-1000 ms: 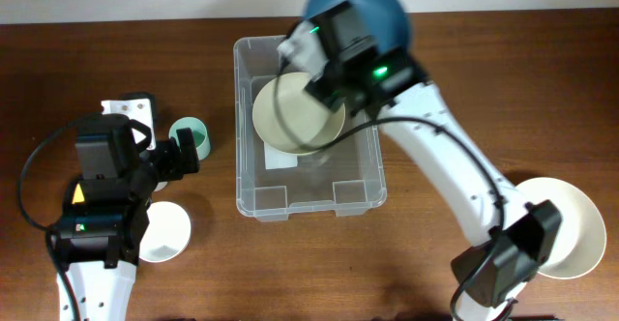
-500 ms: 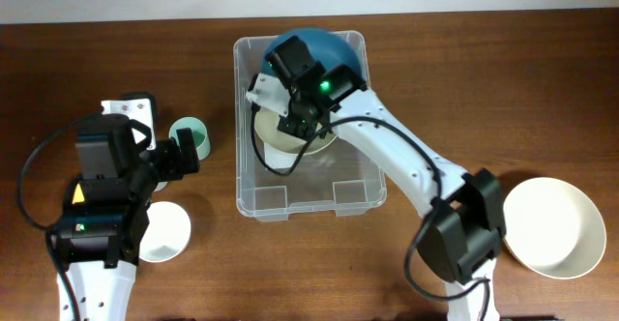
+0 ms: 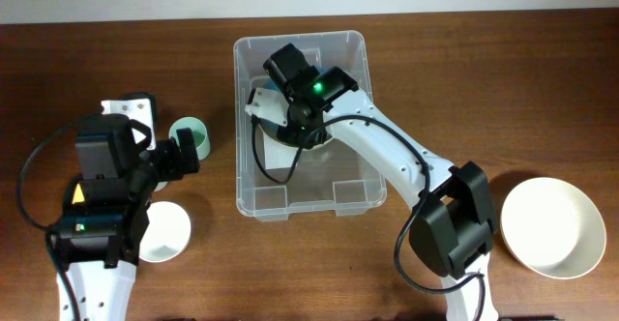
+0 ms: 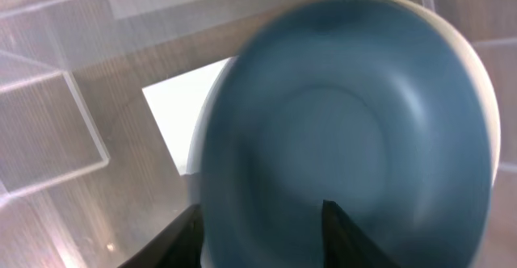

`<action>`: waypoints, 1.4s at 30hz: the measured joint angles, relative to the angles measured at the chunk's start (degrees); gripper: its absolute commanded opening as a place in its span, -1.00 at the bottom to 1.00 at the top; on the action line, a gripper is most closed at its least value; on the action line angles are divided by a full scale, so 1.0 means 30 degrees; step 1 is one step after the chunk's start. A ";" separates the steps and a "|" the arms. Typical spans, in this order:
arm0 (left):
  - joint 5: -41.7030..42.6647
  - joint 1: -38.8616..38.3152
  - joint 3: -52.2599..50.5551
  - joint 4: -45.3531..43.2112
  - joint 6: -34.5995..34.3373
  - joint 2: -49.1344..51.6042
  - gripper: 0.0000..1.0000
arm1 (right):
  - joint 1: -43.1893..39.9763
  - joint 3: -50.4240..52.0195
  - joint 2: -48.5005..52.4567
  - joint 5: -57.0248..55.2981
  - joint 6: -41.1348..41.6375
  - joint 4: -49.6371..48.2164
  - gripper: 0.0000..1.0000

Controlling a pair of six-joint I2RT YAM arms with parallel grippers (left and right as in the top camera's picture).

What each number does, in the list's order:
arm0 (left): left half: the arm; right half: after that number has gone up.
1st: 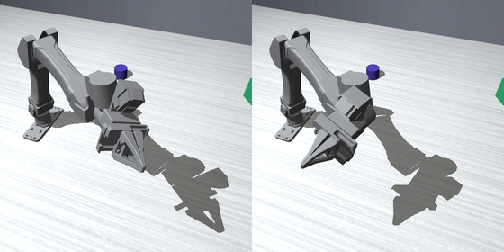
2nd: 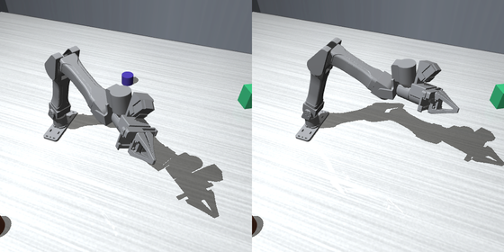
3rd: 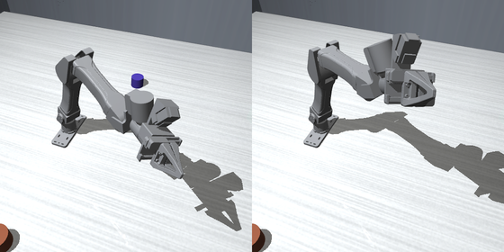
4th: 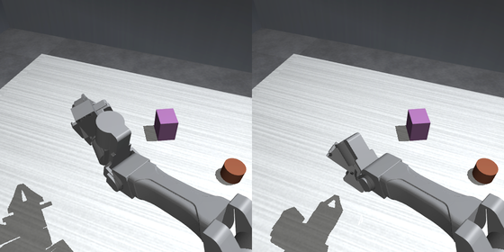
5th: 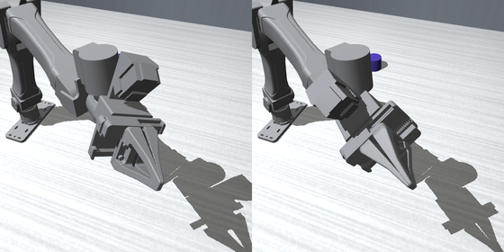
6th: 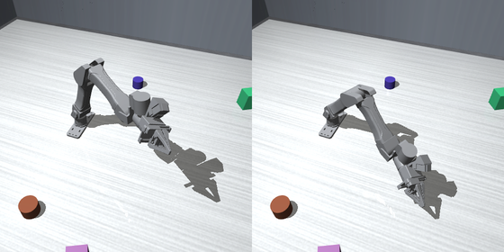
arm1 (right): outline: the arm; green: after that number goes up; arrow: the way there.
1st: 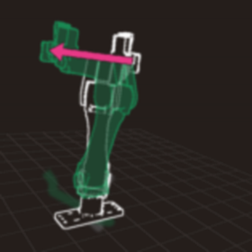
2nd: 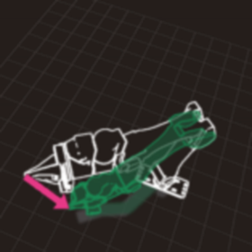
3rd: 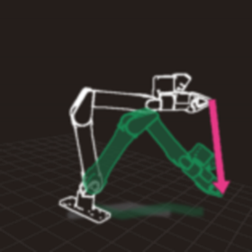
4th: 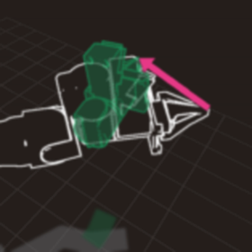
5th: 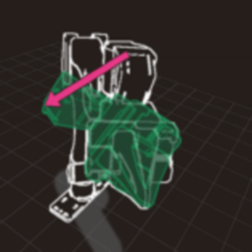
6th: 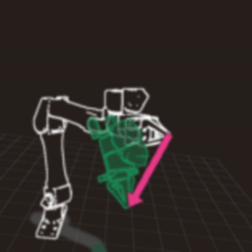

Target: Pack container

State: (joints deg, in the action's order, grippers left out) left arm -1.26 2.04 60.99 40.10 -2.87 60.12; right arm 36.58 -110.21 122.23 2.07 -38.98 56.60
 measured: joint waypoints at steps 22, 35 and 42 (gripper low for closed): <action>0.0000 0.0000 0.0000 0.0000 0.0000 0.0000 0.99 | -0.4656 -0.1005 -0.6295 -0.8546 1.7660 0.5617 0.31; 0.0000 0.0000 0.0000 0.0007 0.0000 0.0000 0.99 | -1.5606 0.1494 -0.6688 -0.5552 2.6804 0.9530 0.98; 0.0000 0.0000 0.0000 0.0015 0.0000 0.0000 0.99 | -1.8578 0.6725 -0.6615 -0.4728 2.7350 0.6652 0.98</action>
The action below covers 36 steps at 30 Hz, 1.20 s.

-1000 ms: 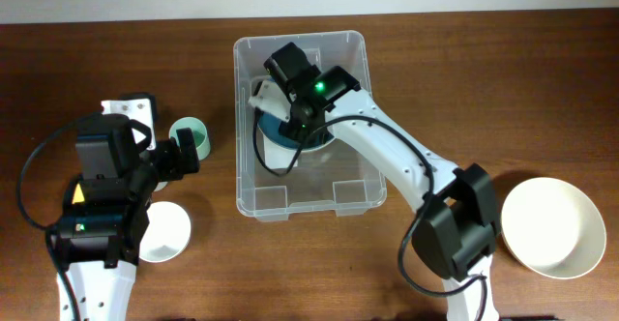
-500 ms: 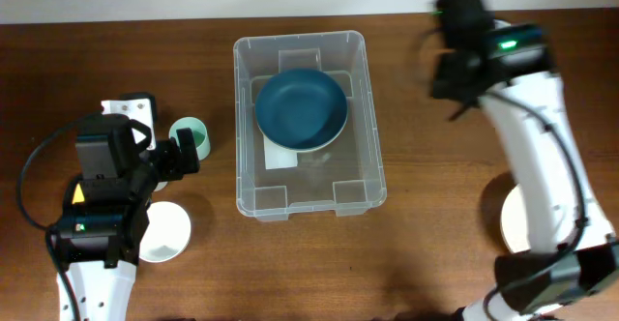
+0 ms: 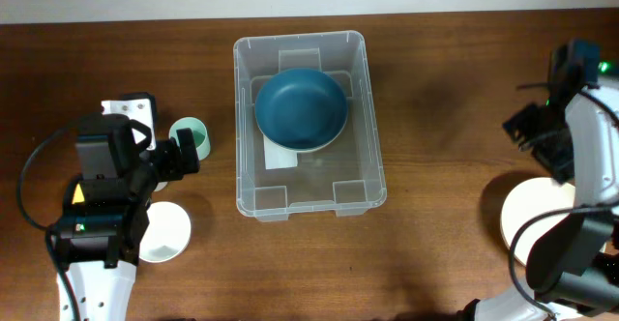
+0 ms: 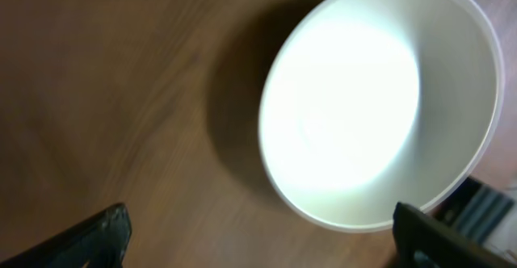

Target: Pack container

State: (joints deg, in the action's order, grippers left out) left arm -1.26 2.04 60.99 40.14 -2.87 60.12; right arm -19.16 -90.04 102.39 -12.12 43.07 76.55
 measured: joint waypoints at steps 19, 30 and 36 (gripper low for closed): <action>0.0000 0.0000 0.0015 0.0015 0.0000 0.0000 0.99 | -0.0466 0.9114 0.0146 0.0299 0.0117 -0.8641 0.63; 0.0000 0.0000 0.0015 0.0284 0.0000 0.0000 0.99 | -0.0466 0.9522 0.0146 0.0211 0.0175 -0.9056 -0.59; -0.0007 0.0000 0.0015 0.0284 0.0000 0.0000 0.99 | -0.0466 0.9544 0.0146 0.0058 0.0066 -0.9071 -0.93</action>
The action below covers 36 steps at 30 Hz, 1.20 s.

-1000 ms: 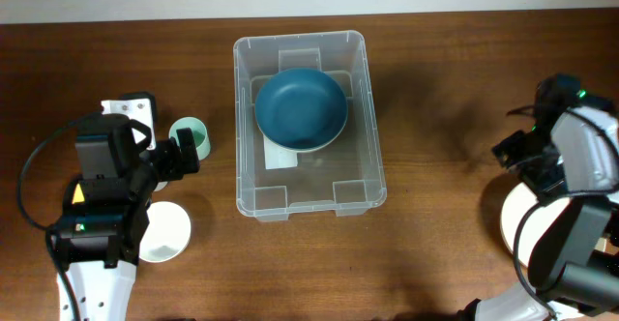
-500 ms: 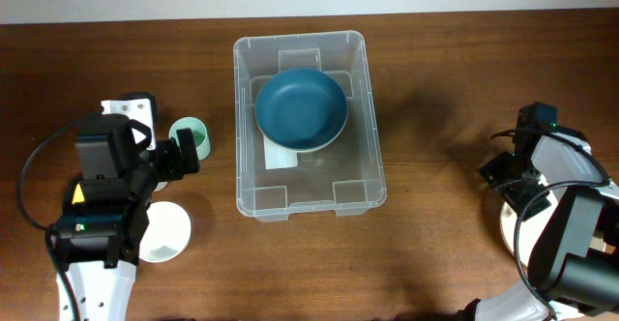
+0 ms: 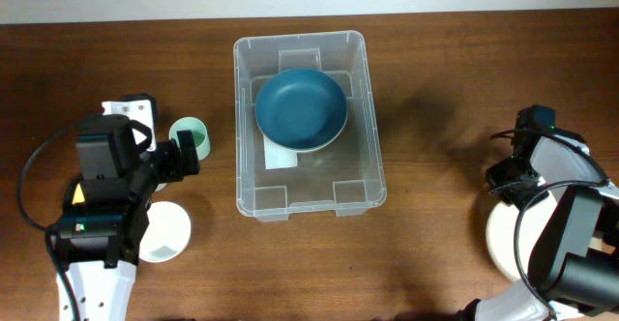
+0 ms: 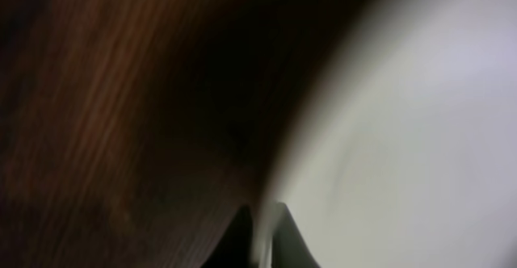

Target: Pack container

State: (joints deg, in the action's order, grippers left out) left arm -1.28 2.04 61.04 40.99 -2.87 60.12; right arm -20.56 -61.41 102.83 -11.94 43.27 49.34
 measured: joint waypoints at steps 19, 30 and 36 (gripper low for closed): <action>0.0007 0.0000 0.0000 0.0000 0.0000 0.0000 0.99 | 0.1253 -0.4473 -0.0670 0.2470 -0.4415 0.0525 -0.92; 0.0007 0.0000 0.0000 0.0000 0.0007 0.0000 0.99 | 1.0331 -1.3209 -0.2208 0.3308 -1.3544 0.1158 -0.92; 0.0007 0.0000 0.0000 0.0007 0.0000 0.0000 0.99 | 1.5963 -1.3406 -0.2069 0.3475 -2.0597 0.0962 -0.92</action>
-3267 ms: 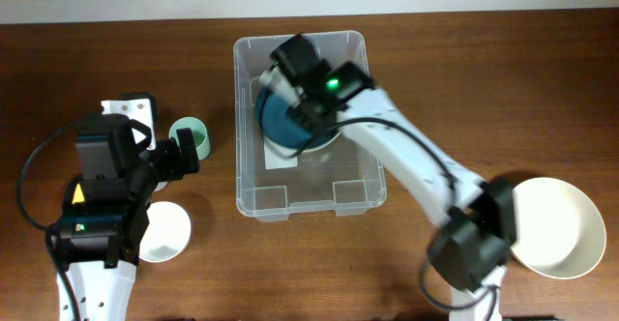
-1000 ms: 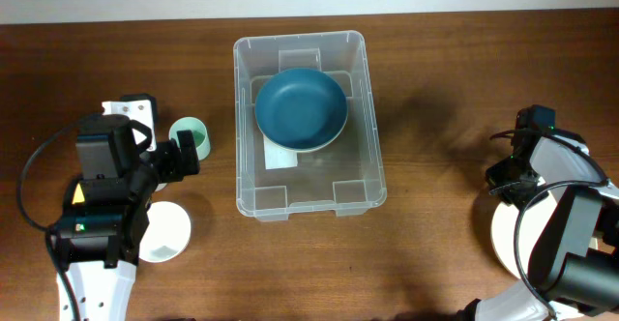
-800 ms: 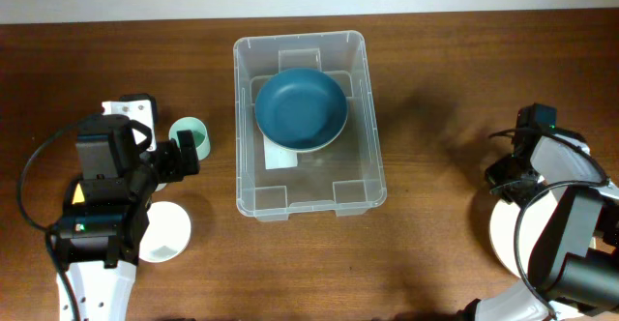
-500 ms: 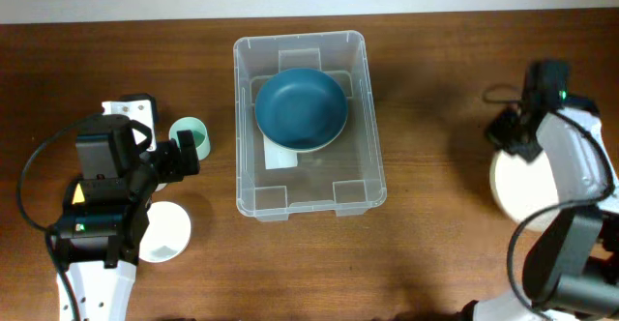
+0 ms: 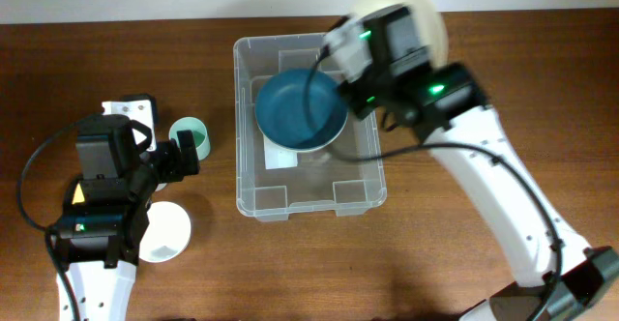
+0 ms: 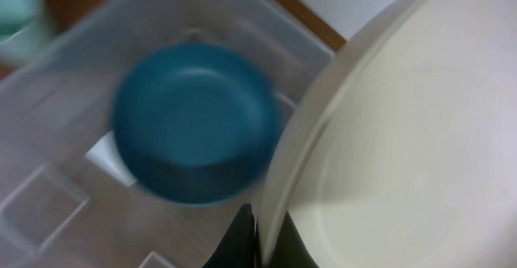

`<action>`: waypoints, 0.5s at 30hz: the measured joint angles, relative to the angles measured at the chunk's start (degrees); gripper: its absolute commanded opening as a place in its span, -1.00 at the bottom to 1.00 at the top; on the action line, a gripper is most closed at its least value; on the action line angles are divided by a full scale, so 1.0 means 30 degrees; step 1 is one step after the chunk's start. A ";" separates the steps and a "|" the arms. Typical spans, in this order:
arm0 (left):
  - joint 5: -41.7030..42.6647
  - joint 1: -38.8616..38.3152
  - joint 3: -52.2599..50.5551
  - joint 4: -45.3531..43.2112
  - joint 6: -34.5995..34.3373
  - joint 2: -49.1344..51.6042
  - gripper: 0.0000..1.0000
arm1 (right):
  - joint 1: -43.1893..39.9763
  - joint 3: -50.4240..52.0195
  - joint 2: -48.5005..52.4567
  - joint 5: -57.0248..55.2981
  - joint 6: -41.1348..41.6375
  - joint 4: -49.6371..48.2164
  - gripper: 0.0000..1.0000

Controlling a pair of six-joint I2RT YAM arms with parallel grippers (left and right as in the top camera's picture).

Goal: Pack container
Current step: 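Carry the cream plate into the bin and lay it on top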

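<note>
The clear plastic container [image 5: 370,181] stands mid-table with a blue bowl [image 5: 300,108] inside at its far end. My right gripper [image 6: 260,248] is shut on the rim of the large white bowl [image 5: 418,12], holding it tilted above the container's far right corner; the wrist view shows the white bowl [image 6: 396,147] beside the blue bowl [image 6: 194,123]. At the left, my left gripper [image 5: 191,157] sits next to a small green cup [image 5: 191,133]; its jaws are too small to read. A small white bowl [image 5: 164,232] lies by the left arm.
A white label or paper [image 5: 279,157] lies on the container floor under the blue bowl. The left arm's base and body [image 5: 102,190] take up the left side of the table.
My right gripper was down at the white bowl's rim at the table's right edge. Now it holds that bowl in the air by the container's far right corner.
My right gripper was inside the container with the blue bowl. Then the blue bowl lay alone in the container and the arm was over the white bowl at the far right. It was then at that bowl's rim, and now carries it by the container.
</note>
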State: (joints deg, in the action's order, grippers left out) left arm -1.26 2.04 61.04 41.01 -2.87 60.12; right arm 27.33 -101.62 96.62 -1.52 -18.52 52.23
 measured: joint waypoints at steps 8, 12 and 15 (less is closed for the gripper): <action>0.0000 0.0000 0.0000 0.0036 0.0000 0.0000 0.99 | 0.3249 0.0000 0.2317 0.0058 -0.5085 0.0007 -0.90; 0.0000 0.0000 0.0000 0.0044 0.0000 0.0000 0.99 | 0.3424 0.0000 0.4204 0.0044 -0.5872 0.0000 -0.85; 0.0000 0.0000 0.0000 0.0051 0.0000 0.0000 0.99 | 0.3424 0.0000 0.5187 0.0044 -0.6025 -0.0029 -0.85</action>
State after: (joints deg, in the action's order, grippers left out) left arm -1.26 2.04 61.04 41.17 -2.87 60.12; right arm 37.60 -101.62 112.18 -1.39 -36.60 52.14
